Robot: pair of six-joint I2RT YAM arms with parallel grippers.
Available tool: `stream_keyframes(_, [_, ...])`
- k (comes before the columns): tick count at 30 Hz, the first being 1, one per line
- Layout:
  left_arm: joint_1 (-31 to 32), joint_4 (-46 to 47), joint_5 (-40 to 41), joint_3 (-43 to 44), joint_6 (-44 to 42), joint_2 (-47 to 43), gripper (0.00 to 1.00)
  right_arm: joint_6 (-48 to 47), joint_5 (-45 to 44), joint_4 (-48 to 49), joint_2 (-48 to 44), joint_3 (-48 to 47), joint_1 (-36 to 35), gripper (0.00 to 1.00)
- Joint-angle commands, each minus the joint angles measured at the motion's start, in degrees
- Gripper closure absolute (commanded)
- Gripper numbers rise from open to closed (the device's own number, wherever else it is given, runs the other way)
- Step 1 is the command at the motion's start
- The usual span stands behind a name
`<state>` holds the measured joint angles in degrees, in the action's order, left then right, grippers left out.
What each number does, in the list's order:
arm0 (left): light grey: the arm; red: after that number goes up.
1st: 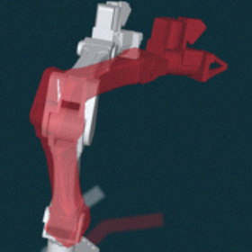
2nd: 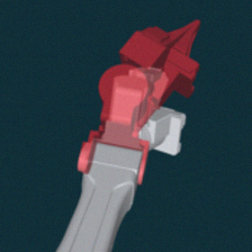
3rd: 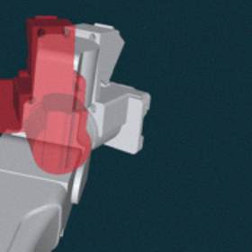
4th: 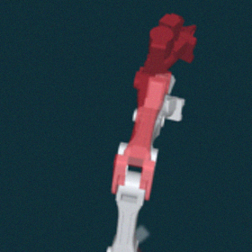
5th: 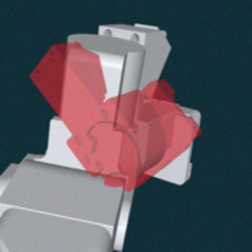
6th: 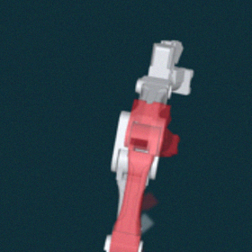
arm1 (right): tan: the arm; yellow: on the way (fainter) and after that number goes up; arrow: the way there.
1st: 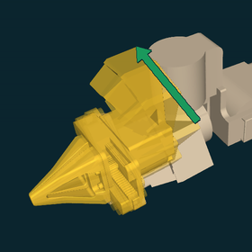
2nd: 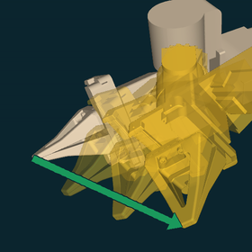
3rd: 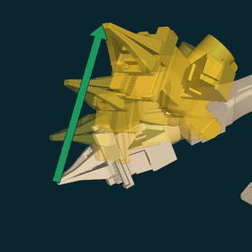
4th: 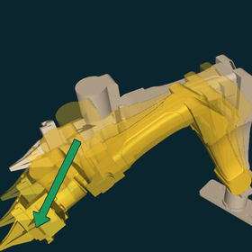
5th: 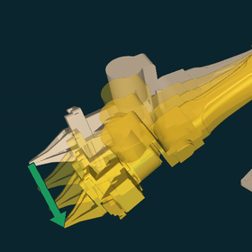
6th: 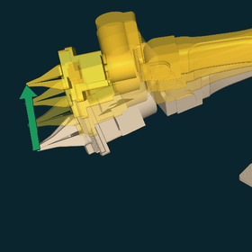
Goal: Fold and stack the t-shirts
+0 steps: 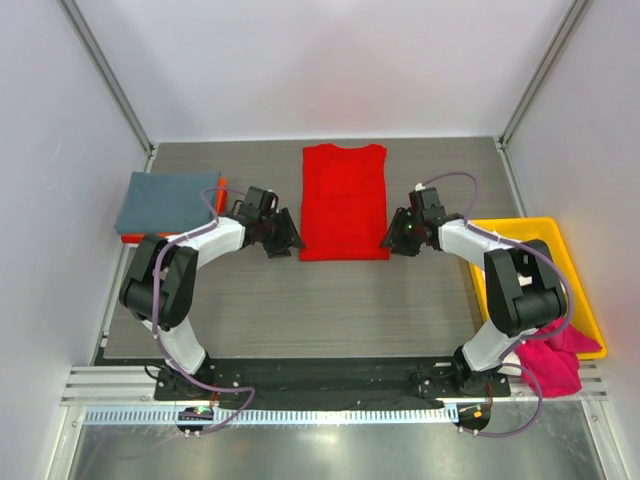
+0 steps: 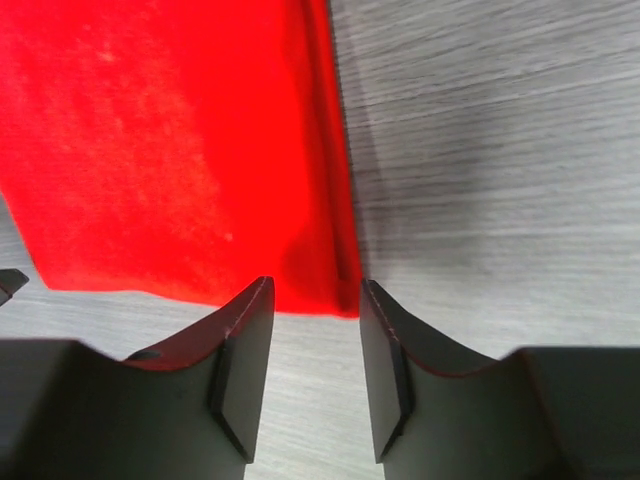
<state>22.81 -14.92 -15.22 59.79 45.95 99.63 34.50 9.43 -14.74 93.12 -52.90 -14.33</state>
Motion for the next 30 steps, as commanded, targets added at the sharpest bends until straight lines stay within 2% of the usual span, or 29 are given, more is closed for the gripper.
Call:
stream_keyframes(1, [-0.1, 3.1, -1.7, 1.7, -0.7, 1.5, 0.50, -0.5, 2.2, 3.3, 2.0, -1.6, 0.2, 0.55])
stream_keyframes(4, [-0.1, 3.5, -1.9, 1.6, -0.6, 2.2, 0.51, -0.6, 2.3, 3.8, 2.4, -1.5, 0.2, 0.57])
stream_keyframes(7, [0.0, 3.7, -2.9, 1.6, -0.5, 2.8, 0.57, -0.8, 2.7, 3.8, 1.9, -1.0, 0.2, 0.69])
stream_keyframes(8, [0.0, 3.9, -3.0, 1.4, -0.3, 2.9, 0.57, -0.8, 2.8, 3.8, 1.7, -0.5, 0.1, 0.77])
stream_keyframes(10, [0.2, 4.7, -3.3, 1.1, 0.2, 2.9, 0.59, -0.8, 2.9, 3.8, 1.3, 0.0, 0.1, 0.84])
stream_keyframes(11, [0.4, 5.1, -3.5, 1.1, 0.4, 3.0, 0.60, -0.7, 2.9, 3.8, 0.8, 0.4, 0.2, 0.91])
stream_keyframes(14, [1.0, 5.2, -3.6, 1.3, 0.7, 3.5, 0.63, -0.2, 2.6, 3.6, 0.1, 1.3, 0.1, 0.99])
stream_keyframes(23, [1.6, 5.3, -2.6, -0.5, 0.2, 2.8, 0.81, 1.4, 0.2, 3.7, -0.3, 5.1, 0.2, 0.99])
stream_keyframes(26, [1.7, 5.3, -2.4, -1.1, -0.1, 2.5, 0.92, 1.3, -0.1, 3.8, -0.3, 6.0, 0.2, 0.98])
stream_keyframes(27, [1.7, 5.3, -2.4, -1.3, -0.1, 2.5, 1.00, 1.2, -0.1, 3.8, 0.0, 6.1, 0.0, 0.97])
stream_keyframes(30, [1.8, 4.5, -1.0, -2.2, -1.0, 1.7, 1.00, 0.9, -0.2, 3.5, -0.1, 6.9, 0.1, 0.92])
